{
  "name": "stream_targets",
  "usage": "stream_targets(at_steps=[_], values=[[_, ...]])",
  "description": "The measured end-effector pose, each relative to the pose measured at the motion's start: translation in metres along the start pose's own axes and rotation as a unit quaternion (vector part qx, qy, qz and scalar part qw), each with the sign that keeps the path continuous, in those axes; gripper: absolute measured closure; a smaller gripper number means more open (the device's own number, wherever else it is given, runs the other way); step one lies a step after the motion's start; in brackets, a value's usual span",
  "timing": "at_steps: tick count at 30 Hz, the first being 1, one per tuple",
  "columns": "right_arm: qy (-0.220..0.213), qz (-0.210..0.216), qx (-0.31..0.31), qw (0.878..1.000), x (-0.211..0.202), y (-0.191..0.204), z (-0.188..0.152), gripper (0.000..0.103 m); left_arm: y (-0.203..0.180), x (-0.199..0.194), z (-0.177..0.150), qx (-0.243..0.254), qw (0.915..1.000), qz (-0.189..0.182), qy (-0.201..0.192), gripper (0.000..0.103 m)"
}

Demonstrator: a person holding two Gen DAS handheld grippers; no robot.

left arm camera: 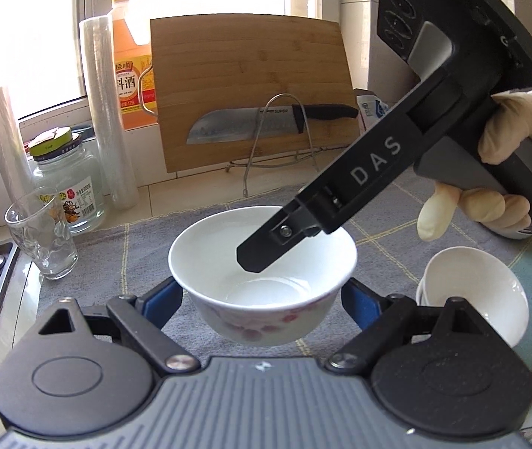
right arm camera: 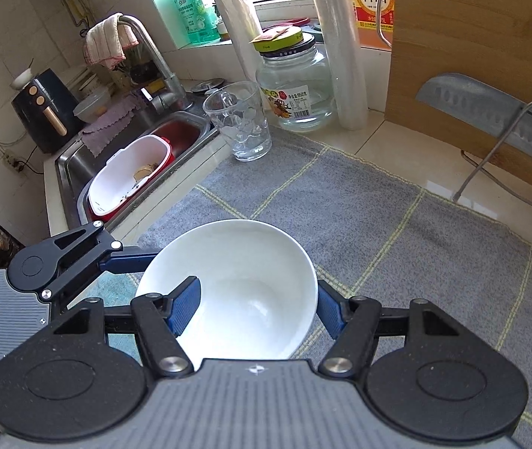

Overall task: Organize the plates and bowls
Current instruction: 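Carry the white bowl with the right gripper and lower it into the nested bowls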

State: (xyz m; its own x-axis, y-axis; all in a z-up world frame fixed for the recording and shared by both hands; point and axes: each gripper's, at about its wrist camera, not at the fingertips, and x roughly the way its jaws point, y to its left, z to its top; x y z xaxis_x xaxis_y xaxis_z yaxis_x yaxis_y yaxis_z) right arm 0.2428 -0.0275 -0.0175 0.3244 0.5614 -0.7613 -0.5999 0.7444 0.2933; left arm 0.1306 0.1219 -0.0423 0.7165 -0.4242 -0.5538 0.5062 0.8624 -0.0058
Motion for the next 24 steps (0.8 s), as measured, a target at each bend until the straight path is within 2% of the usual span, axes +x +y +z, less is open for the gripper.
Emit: stream_targets(at_steps=[24], values=[[-0.057, -0.06, 0.044, 0.996, -0.094, 0.0, -0.072, 0.031, -0.065, -0.013, 0.001, 0.064, 0.9948, -0.079, -0.008, 0.012]])
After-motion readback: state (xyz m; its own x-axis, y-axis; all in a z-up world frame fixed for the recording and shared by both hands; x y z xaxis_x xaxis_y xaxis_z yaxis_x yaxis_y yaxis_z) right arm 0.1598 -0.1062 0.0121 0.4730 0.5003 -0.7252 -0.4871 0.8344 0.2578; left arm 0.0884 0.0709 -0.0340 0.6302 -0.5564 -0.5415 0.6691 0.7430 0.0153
